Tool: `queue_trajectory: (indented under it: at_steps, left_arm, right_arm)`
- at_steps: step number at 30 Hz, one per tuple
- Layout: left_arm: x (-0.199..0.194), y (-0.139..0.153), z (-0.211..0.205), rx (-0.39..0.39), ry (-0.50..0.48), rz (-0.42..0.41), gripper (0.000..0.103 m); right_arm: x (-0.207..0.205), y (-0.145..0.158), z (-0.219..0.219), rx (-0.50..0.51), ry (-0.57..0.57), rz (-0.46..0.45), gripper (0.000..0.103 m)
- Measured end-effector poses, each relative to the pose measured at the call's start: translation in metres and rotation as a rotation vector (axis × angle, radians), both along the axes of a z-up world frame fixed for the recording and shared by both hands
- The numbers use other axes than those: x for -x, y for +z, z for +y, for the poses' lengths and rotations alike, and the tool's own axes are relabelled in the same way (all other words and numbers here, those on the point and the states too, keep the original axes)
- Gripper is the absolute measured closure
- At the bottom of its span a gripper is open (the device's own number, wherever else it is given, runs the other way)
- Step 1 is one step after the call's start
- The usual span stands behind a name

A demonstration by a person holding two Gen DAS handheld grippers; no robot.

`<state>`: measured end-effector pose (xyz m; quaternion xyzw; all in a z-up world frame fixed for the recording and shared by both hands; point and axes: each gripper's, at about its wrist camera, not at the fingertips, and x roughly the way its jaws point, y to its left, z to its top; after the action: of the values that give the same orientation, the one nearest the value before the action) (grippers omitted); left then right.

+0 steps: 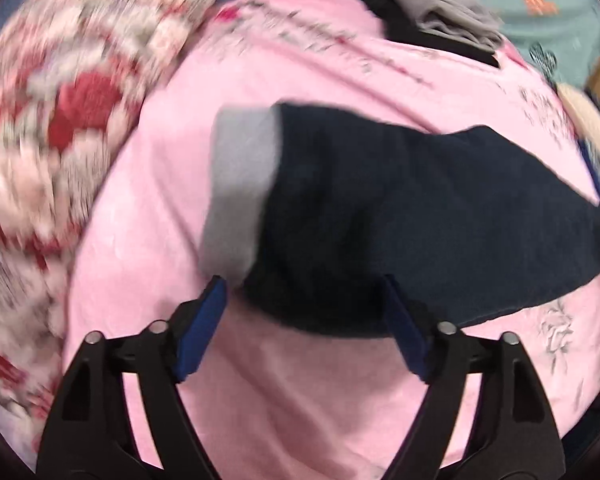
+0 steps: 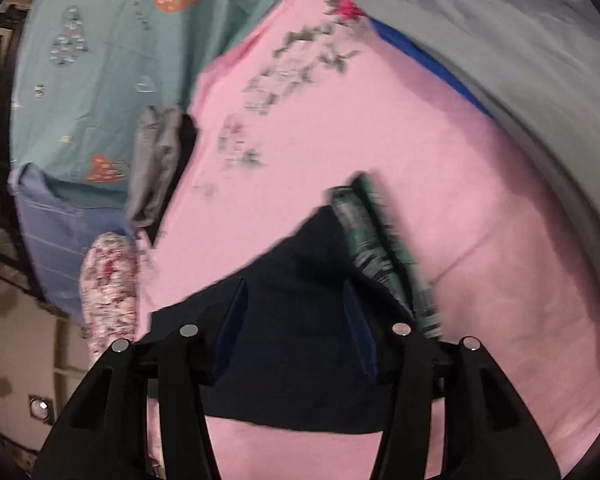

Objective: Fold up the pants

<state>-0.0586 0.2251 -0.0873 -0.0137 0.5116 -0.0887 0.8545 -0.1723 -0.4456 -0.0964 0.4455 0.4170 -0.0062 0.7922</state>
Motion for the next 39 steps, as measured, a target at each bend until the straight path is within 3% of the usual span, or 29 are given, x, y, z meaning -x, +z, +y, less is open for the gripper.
queue_trajectory:
  at_steps: [2, 4, 6, 10, 12, 14, 17, 20, 23, 25, 27, 31, 35, 39]
  left_arm:
    - [0.004, 0.005, 0.012, 0.024, 0.033, -0.012, 0.022]
    - [0.009, 0.014, 0.017, 0.011, 0.048, -0.053, 0.024]
    - [0.012, 0.024, 0.016, 0.025, 0.045, -0.080, 0.024]
    - [0.005, 0.030, 0.000, 0.015, 0.007, -0.100, 0.023]
    - [0.001, 0.016, -0.010, -0.053, -0.006, -0.062, 0.023]
    - [-0.001, 0.000, -0.009, -0.096, 0.000, -0.023, 0.015]
    - [0.006, 0.000, 0.010, -0.025, 0.037, -0.025, 0.014]
    - [0.013, 0.009, 0.015, -0.035, 0.059, -0.050, 0.016]
    - [0.016, 0.024, 0.011, -0.011, 0.049, -0.099, 0.016]
    - [0.016, 0.033, 0.003, -0.001, 0.033, -0.137, 0.016]
    - [0.011, 0.038, -0.009, 0.011, -0.009, -0.162, 0.015]
    - [-0.007, 0.022, -0.029, -0.019, -0.061, -0.124, 0.015]
    - [-0.018, 0.007, -0.032, -0.050, -0.068, -0.104, 0.015]
    - [-0.020, 0.006, -0.026, -0.044, -0.049, -0.102, 0.015]
  right_arm:
    - [0.004, 0.007, -0.003, 0.023, -0.015, 0.010, 0.081]
    - [0.000, 0.027, 0.008, 0.139, 0.014, -0.001, 0.071]
    - [-0.010, 0.042, 0.025, 0.204, 0.058, -0.026, 0.050]
    - [-0.066, 0.065, 0.105, 0.242, 0.332, -0.097, 0.049]
    - [-0.097, 0.073, 0.153, 0.255, 0.482, -0.115, 0.048]
    - [-0.130, 0.077, 0.206, 0.243, 0.646, -0.132, 0.048]
    - [-0.178, 0.074, 0.281, 0.254, 0.862, -0.140, 0.047]
    - [-0.224, 0.049, 0.335, 0.179, 1.014, -0.094, 0.047]
    - [-0.255, 0.016, 0.360, 0.101, 1.081, 0.015, 0.047]
    - [-0.264, -0.002, 0.372, -0.012, 1.132, 0.095, 0.047]
    - [-0.265, -0.002, 0.379, -0.067, 1.172, 0.127, 0.046]
    - [-0.254, 0.020, 0.384, -0.016, 1.326, 0.096, 0.046]
    - [-0.243, 0.021, 0.379, 0.043, 1.473, 0.105, 0.046]
    - [-0.239, 0.021, 0.392, 0.000, 1.563, 0.035, 0.034]
